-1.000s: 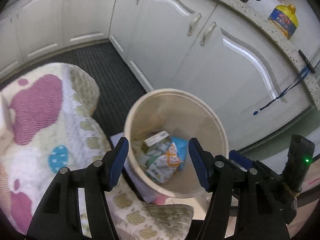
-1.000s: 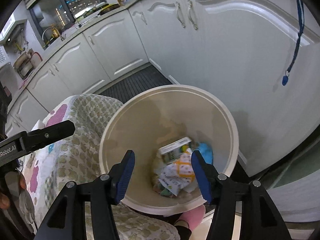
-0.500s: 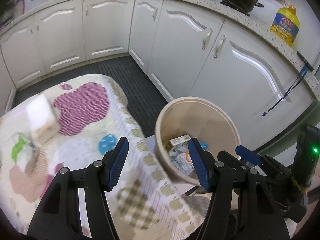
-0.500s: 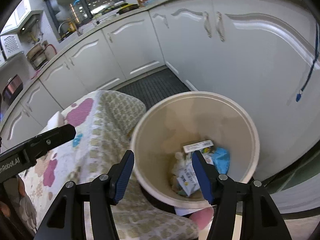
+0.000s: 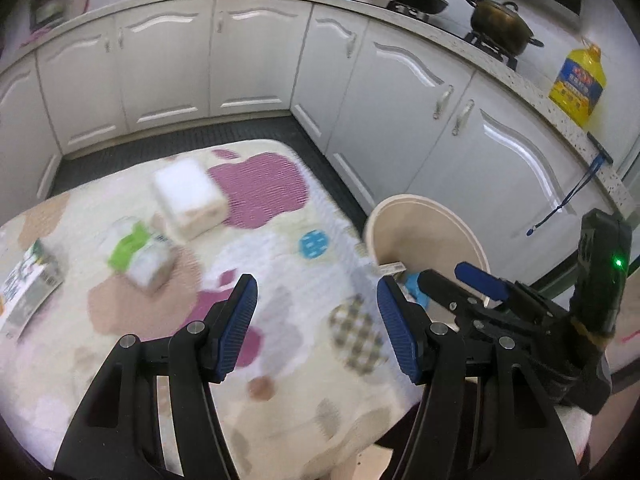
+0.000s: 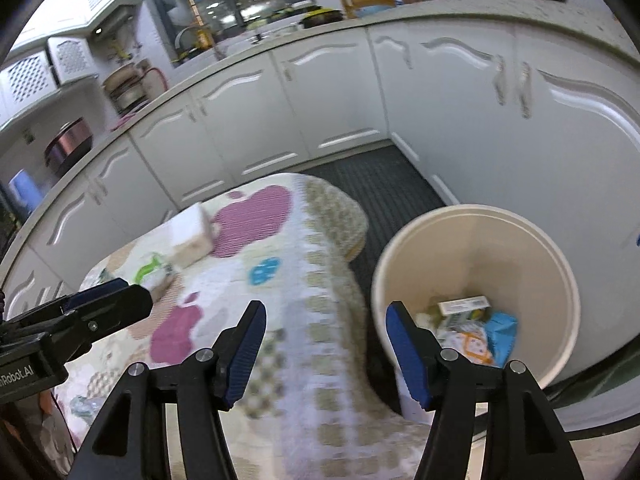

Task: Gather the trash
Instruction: 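Move both open tools back over the table, then grasp the clear plastic wrapper with the left tool while the right tool grasps the green-labelled white packet, then carry the clear wrapper and green-labelled packet over the beige bin and open both tools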

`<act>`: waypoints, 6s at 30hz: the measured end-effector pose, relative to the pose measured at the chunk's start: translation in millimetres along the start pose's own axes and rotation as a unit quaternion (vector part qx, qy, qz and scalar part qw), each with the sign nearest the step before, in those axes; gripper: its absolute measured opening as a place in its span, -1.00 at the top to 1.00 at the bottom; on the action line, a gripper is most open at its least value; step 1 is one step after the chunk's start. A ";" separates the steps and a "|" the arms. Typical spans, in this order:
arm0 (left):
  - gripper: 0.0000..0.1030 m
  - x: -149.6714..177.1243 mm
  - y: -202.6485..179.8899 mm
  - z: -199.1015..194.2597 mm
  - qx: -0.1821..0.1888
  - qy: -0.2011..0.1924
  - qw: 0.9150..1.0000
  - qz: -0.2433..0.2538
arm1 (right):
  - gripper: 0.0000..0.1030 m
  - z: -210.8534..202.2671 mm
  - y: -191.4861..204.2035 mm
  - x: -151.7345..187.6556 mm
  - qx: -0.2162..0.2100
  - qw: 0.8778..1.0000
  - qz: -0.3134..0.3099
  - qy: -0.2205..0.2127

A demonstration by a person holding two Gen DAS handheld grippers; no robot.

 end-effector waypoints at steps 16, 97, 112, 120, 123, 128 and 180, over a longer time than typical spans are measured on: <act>-0.19 84.1 119.2 -63.9 -0.025 0.048 0.998 -0.042 | -0.26 12.9 107.2 15.4 -0.069 0.993 -0.090 0.030; 0.52 66.7 130.8 -7.7 -0.068 0.025 0.996 -0.051 | 0.37 46.3 148.1 30.7 -0.072 0.981 -0.173 0.042; 0.52 54.5 105.2 0.2 -0.073 0.018 0.997 -0.032 | 0.37 31.7 120.0 27.8 -0.065 0.986 -0.149 0.028; 0.52 45.0 86.1 3.7 -0.066 0.017 0.998 -0.016 | 0.37 22.2 101.3 23.8 -0.055 0.989 -0.136 0.019; 0.52 40.1 74.5 6.4 -0.062 0.018 0.998 -0.007 | 0.37 18.2 89.6 22.2 -0.050 0.991 -0.126 0.015; 0.52 31.0 52.6 12.7 -0.053 0.019 0.998 0.011 | 0.37 10.4 66.9 19.2 -0.040 0.993 -0.108 0.009; -0.10 -66.7 -133.3 169.1 0.097 0.082 0.990 0.066 | 0.05 22.1 -183.7 26.8 0.086 0.987 0.132 0.024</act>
Point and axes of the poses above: each gripper's, at about its wrist camera, not at the fingertips, and z roughly the way its jaws point, y to its left, x to its underside, the point moved 7 cm from there along z, roughly the way its jaws point, and after that the axes turned 11 degrees about y, right-handed, at the moved point
